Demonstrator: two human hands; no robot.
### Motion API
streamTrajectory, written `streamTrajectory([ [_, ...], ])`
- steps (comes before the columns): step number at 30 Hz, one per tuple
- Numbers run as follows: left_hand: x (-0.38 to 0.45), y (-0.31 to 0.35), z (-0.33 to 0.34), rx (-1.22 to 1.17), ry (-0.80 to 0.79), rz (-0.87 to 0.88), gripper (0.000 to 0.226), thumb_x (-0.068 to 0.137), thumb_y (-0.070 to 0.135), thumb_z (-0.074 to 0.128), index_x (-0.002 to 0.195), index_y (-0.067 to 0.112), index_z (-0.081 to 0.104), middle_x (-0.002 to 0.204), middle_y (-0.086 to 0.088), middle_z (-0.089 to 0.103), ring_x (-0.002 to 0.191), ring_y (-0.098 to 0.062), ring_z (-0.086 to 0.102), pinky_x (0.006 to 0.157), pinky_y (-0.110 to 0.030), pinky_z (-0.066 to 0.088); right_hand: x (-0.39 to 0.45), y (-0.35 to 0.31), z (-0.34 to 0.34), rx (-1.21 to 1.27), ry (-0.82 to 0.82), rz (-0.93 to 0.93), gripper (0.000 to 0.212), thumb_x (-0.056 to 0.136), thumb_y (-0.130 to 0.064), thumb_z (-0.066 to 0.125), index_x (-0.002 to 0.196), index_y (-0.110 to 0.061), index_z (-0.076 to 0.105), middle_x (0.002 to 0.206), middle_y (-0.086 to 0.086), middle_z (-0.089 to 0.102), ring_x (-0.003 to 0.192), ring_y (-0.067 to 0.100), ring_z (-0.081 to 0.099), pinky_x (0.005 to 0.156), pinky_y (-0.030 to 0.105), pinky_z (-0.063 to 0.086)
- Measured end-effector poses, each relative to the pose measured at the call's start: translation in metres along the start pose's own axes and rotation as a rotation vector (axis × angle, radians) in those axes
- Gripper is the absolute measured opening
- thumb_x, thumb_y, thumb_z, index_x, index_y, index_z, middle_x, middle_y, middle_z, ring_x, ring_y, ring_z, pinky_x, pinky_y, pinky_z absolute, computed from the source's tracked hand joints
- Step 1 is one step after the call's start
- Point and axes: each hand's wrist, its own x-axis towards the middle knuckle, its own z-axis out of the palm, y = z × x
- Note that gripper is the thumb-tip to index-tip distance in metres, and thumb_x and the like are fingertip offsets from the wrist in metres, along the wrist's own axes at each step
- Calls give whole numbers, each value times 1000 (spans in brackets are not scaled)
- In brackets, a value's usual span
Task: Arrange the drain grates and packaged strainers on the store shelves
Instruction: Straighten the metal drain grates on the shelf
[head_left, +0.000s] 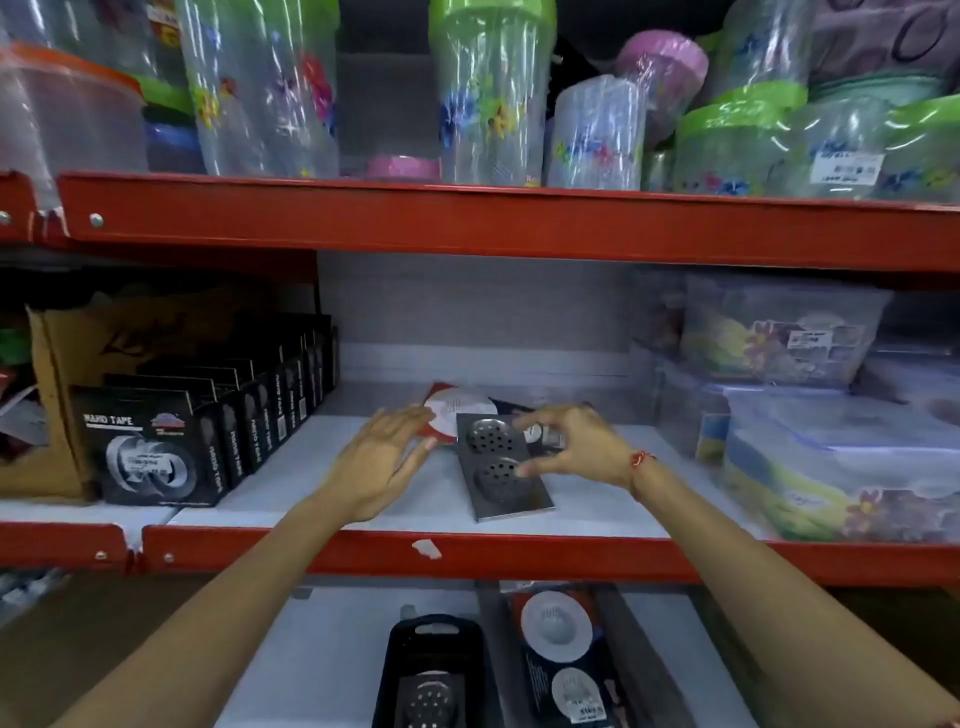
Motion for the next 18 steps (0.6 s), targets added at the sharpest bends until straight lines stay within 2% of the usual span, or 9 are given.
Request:
streamTrajectory([
  [3,-1,-10,7,-18,-133,-53,57,99,48,24,150,24,28,158,3,30,147,-9,22,124,-34,12,6,10,6,-57,-237,63,90,57,-49,84,137,-29,48,149,-5,43,136,16,39,111,31,31],
  [7,-8,-18,11,-76,-196,-119,69,92,60,15,153,28,18,161,9,19,149,-3,9,125,-33,4,14,23,14,-104,-354,95,108,56,-48,85,147,-27,32,156,-2,30,143,19,28,120,37,23],
  [14,-23,-26,-1,-135,-185,-138,72,90,63,13,154,29,11,161,13,9,147,6,-3,123,-27,-2,20,20,11,-151,-395,107,112,49,-56,84,145,-36,31,155,-6,32,141,17,30,119,37,25],
  [16,-27,-26,-3,-130,-175,-130,71,91,60,14,153,28,13,161,13,10,146,7,-4,123,-26,-2,19,16,11,-186,-389,116,113,46,-61,81,145,-34,32,153,-5,35,140,18,33,119,38,26],
  [18,-32,-27,-5,-111,-143,-120,69,91,59,15,153,27,18,160,13,13,145,8,-2,122,-24,-2,20,38,15,-200,-324,157,128,33,-74,76,145,-26,36,151,-1,40,137,20,39,117,38,30],
])
